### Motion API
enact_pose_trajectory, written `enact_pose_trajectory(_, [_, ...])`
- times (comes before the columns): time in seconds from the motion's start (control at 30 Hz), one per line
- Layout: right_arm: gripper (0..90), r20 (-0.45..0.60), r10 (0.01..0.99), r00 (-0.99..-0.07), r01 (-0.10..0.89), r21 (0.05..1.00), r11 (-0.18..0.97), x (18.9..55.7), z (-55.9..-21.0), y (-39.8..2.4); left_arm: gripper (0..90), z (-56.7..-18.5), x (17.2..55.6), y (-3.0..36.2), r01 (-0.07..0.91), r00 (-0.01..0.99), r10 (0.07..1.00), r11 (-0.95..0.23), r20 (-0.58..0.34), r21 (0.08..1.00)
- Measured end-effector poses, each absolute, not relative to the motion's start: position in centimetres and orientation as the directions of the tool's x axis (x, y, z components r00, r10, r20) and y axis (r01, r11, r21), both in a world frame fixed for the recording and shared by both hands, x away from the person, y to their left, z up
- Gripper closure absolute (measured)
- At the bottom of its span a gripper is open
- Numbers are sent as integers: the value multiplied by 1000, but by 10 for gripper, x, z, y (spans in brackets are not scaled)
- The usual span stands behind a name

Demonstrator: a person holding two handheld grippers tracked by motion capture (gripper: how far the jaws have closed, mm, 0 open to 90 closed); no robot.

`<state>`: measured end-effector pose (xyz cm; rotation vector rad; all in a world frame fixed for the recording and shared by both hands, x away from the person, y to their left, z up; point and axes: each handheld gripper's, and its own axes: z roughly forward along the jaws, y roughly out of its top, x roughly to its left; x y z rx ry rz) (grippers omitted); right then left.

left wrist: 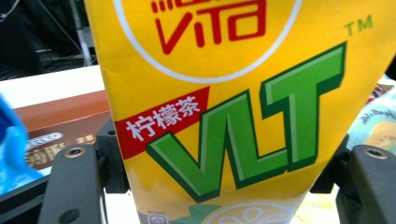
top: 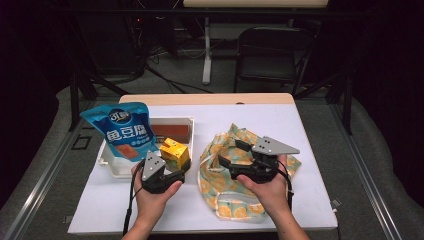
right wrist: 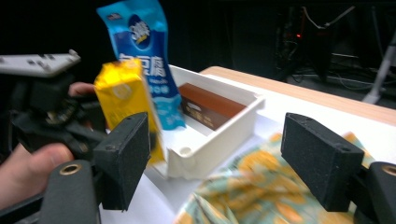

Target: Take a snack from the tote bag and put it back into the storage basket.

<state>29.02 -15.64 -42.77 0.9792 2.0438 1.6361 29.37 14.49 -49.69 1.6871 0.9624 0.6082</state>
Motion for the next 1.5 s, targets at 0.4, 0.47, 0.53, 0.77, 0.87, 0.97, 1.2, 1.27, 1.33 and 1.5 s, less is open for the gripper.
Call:
enact_pose_trajectory(0.4, [257, 153, 769, -620, 318, 945, 69, 274, -450, -206, 295, -507, 305, 170, 328, 429, 900, -75, -78, 942])
enact_pose_trajectory(0.47, [261, 142, 777, -613, 309, 949, 69, 270, -452, -211, 295, -511, 308, 171, 338, 399, 913, -66, -79, 939])
enact_pose_trajectory(0.53, [261, 136, 785, -605, 309, 948, 74, 267, -453, -215, 295, -516, 312, 173, 350, 383, 920, -58, -87, 935])
enact_pose_trajectory(0.77, [267, 130, 801, -584, 319, 944, 80, 259, -464, -226, 296, -534, 323, 174, 387, 321, 940, -24, -111, 922])
enact_pose_trajectory(0.87, [268, 126, 805, -579, 324, 942, 86, 257, -467, -230, 296, -542, 327, 171, 406, 293, 950, -18, -111, 914])
enact_pose_trajectory(0.97, [273, 127, 806, -578, 324, 942, 85, 256, -470, -232, 297, -549, 330, 167, 422, 289, 950, -12, -122, 907])
enact_pose_trajectory(1.2, [278, 125, 812, -571, 329, 940, 87, 257, -475, -233, 297, -558, 338, 159, 456, 254, 958, 3, -133, 890])
enact_pose_trajectory(1.27, [278, 124, 812, -571, 327, 941, 86, 258, -475, -234, 296, -561, 340, 154, 457, 237, 964, -1, -121, 889])
enact_pose_trajectory(1.33, [280, 122, 815, -567, 325, 942, 85, 258, -475, -235, 296, -563, 341, 151, 459, 219, 971, -14, -98, 888])
enact_pose_trajectory(1.5, [290, 116, 822, -557, 321, 943, 84, 258, -477, -237, 294, -564, 343, 151, 471, 178, 978, 12, -109, 882])
